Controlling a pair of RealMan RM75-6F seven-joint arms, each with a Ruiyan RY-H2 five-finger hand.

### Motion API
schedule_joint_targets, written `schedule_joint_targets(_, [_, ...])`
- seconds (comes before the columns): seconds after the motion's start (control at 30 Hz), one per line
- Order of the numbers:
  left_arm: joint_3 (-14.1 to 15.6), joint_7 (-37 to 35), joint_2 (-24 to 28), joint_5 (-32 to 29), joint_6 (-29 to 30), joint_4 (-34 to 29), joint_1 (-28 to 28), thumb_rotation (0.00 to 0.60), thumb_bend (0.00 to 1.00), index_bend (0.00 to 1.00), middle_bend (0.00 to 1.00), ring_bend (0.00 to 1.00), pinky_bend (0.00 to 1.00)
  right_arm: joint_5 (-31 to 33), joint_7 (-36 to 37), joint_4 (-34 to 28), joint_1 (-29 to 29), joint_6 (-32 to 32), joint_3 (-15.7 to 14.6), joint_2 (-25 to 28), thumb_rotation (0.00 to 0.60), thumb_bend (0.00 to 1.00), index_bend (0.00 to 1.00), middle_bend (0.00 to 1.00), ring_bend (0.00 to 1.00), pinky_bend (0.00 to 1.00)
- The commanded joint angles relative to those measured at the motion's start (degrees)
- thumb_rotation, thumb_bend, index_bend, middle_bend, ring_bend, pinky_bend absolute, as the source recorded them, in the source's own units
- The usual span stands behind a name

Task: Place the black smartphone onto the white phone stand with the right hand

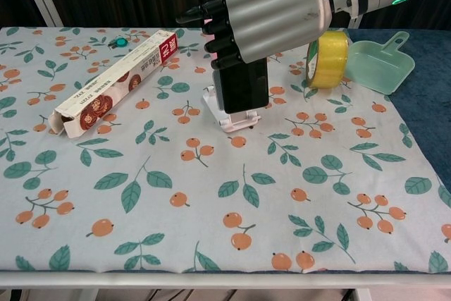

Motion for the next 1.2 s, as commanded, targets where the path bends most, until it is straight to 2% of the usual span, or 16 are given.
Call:
schedule_joint_targets(0.03, [-0.02,-0.16,-0.06,-0.01,0.0,0.23,0.04,0.484,0.06,0.11,0.12,0.15,0.22,0.17,0.48,1.01,0.35,0.28,-0.51,-0.83,0.6,0.43,0.49,0.27,0.29,0.0])
schedule_joint_targets(0.57, [-0.23,0.31,-1.05,-0.6,-0.31,1.85,0.37,0.488,0.05,0.11,0.12,0.15,0.22,0.99,0.91,4.84,1.78,2.11,-2.33,-4.46,0.6,0.43,0.49,0.25,0.26,0.0])
schedule_joint_targets(1.2, [-0.15,-0.51,-1.33,-0.58,-0.43,2.64,0.74,0.485,0.06,0.11,0.12,0.15,0.22,2.63,0.68,5.46,1.66,2.44,-4.25,-4.52,0.6,0.44,0.49,0.24,0.25,0.0])
